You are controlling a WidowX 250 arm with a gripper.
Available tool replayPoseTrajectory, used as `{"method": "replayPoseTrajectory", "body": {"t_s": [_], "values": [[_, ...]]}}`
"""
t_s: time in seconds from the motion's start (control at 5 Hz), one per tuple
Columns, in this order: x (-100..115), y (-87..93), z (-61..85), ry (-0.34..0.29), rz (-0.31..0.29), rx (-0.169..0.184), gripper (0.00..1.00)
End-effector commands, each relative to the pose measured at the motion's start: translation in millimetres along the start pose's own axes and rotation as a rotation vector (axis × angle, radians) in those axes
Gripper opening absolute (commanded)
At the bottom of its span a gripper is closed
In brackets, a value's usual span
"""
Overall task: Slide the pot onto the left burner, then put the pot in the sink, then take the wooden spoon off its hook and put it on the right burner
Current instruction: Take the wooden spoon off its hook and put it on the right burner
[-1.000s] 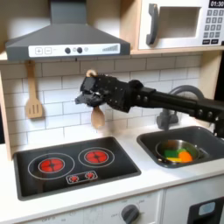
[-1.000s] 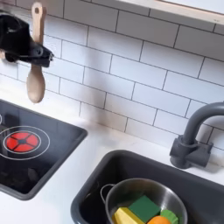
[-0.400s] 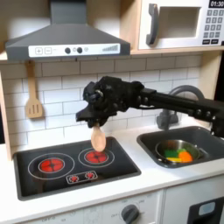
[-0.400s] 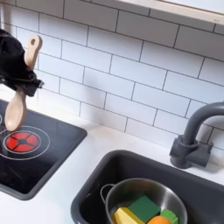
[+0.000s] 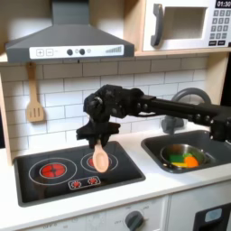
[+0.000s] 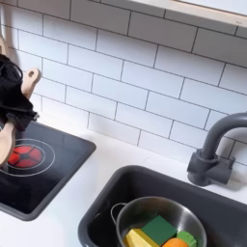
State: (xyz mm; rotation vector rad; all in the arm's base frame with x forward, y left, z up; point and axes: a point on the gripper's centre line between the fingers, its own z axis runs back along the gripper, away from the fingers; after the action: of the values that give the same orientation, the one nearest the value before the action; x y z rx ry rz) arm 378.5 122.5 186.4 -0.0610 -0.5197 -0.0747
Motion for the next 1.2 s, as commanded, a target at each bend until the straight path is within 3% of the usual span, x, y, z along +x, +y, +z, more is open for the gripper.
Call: {"method": "replayPoseTrajectory", "body": {"t_s": [0.0, 0.2, 0.6, 1.0], "values": [[-27.4, 8.9, -6.2, 0.148, 0.021, 0.022, 0.0], [-40.5, 12.4, -9.4, 0.233, 0.019, 0.039, 0.0], [-63.8, 18.7, -14.8, 0.311, 0.028, 0.052, 0.0], [-60.6, 16.4, -14.3, 0.331, -0.003, 0.045, 0.0]]}}
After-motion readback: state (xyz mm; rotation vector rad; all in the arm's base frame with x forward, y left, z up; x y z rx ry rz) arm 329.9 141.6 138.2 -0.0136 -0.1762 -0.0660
